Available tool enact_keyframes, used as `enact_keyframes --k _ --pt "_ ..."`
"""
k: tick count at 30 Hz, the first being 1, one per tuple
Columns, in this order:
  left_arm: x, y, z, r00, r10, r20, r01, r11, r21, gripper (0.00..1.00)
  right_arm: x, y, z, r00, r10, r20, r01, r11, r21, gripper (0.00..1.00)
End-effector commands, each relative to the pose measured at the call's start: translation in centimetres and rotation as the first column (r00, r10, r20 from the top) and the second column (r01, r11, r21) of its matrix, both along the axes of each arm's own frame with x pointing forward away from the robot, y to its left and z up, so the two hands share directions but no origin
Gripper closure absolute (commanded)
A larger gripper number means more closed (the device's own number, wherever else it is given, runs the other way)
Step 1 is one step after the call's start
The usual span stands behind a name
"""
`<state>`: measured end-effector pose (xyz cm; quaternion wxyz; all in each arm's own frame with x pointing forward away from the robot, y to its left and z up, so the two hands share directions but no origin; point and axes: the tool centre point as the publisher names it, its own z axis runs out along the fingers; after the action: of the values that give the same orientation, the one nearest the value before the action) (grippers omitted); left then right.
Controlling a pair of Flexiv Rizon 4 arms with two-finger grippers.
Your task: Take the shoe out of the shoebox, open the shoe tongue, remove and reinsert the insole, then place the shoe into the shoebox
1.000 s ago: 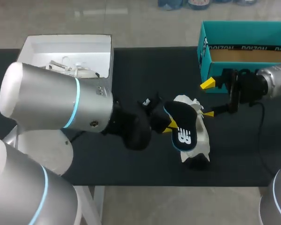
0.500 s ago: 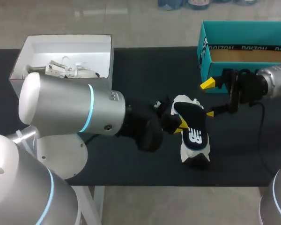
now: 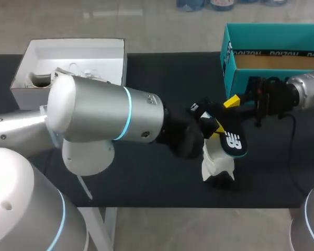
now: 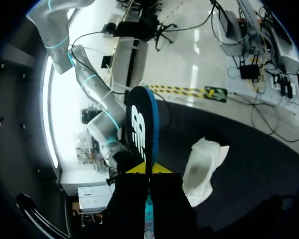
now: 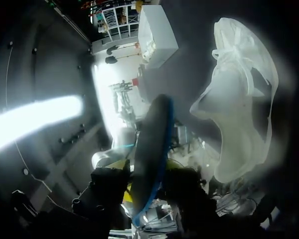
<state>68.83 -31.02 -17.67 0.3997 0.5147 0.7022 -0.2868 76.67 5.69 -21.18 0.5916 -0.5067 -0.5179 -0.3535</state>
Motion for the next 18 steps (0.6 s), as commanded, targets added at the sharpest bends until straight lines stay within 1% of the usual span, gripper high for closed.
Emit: enact_keyframes --k 1,8,11,12,13,14,18 --pt "0.4 -1.9 -0.5 1.000 0.008 0.002 -0.008 1.000 0.008 1.00 0.0 0.1 0.0 1.000 -0.002 0.000 0.002 1.000 -0.001 1.00" --pt "0.5 -2.1 -0.7 1.000 0.007 -0.010 -0.007 1.000 0.017 1.00 0.0 0.1 0.0 1.000 -0.002 0.000 0.002 1.000 -0.001 1.00" --pt "0.5 -1.8 -1.0 0.999 -0.004 -0.042 0.005 0.999 0.034 1.00 0.0 0.1 0.0 1.000 -0.002 0.000 0.002 1.000 -0.001 1.00" --pt "0.3 -1.6 -1.0 0.998 -0.011 -0.064 0.014 0.999 0.044 0.85 0.0 0.1 0.0 1.000 -0.002 0.000 0.002 1.000 -0.001 1.00" --pt "0.3 -1.4 -1.0 0.997 -0.006 -0.072 0.010 0.999 0.048 0.51 0.0 0.1 0.0 1.000 -0.002 0.000 0.002 1.000 -0.001 1.00" --pt "0.1 -1.0 -1.2 0.996 -0.030 -0.081 0.036 0.997 0.075 0.00 0.0 0.1 0.0 1.000 -0.002 0.000 0.002 1.000 -0.001 1.00" --pt "-0.4 1.6 -1.1 0.992 -0.047 -0.121 0.059 0.993 0.098 0.00 0.0 0.1 0.0 1.000 -0.002 0.000 0.002 1.000 -0.001 1.00"
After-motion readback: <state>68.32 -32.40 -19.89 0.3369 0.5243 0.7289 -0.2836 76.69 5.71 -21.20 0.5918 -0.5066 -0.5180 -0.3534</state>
